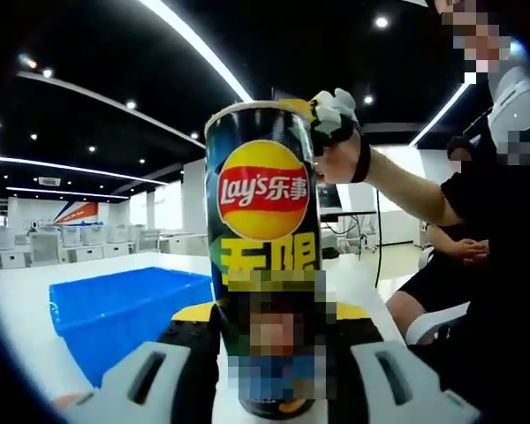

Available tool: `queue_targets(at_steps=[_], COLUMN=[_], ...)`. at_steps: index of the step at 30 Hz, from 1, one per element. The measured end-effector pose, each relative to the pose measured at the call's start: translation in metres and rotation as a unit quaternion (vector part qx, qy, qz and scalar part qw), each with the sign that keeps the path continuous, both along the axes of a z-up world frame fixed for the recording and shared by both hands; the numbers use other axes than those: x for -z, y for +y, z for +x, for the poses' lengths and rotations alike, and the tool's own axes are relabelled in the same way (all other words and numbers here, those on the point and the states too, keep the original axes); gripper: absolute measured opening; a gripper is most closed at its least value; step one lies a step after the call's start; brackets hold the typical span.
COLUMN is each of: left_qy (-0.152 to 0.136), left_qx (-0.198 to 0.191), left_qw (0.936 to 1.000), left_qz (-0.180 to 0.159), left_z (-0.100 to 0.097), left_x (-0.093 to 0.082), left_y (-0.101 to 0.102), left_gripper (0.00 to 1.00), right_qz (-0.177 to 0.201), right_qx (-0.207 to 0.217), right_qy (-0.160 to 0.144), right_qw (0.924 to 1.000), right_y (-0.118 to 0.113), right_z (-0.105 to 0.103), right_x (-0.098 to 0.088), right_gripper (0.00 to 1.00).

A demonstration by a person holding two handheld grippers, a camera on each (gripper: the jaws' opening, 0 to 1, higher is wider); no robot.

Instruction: Open the lid of the chip container on the table, take out the chips, place them into the box in front of the container, and close the lid

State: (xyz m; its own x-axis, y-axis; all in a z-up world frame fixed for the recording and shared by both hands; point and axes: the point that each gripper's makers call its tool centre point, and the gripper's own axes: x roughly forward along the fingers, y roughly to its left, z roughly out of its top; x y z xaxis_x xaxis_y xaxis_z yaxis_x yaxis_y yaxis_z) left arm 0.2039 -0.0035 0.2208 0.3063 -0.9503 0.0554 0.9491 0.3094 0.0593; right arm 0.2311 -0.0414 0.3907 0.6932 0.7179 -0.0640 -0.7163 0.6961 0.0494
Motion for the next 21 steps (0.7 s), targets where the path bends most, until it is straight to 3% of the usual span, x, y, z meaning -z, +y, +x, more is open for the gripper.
queue_targets(at_steps=[8, 12, 16, 21], left_qy=[0.005, 0.006, 0.011, 0.017], left_qx=[-0.023, -0.033, -0.035, -0.035], left_qw=[0.9997, 0.9994, 0.9993, 0.9992], left_qz=[-0.003, -0.002, -0.006, -0.008], left_z=[0.000, 0.000, 0.000, 0.001], left_x=[0.001, 0.002, 0.002, 0.003], left_y=[-0.001, -0.001, 0.000, -0.001], left_gripper=[0.45, 0.45, 0.45, 0.45], right_qz=[-0.066, -0.090, -0.126, -0.140], right_qx=[-0.053, -0.064, -0.060, -0.061], right_qy=[0.016, 0.022, 0.008, 0.008], right_qw=[0.9963, 0.9936, 0.9902, 0.9883], right_y=[0.050, 0.058, 0.060, 0.065], right_z=[-0.017, -0.020, -0.017, -0.015], right_x=[0.024, 0.037, 0.045, 0.051], right_gripper=[0.46, 0.46, 0.46, 0.46])
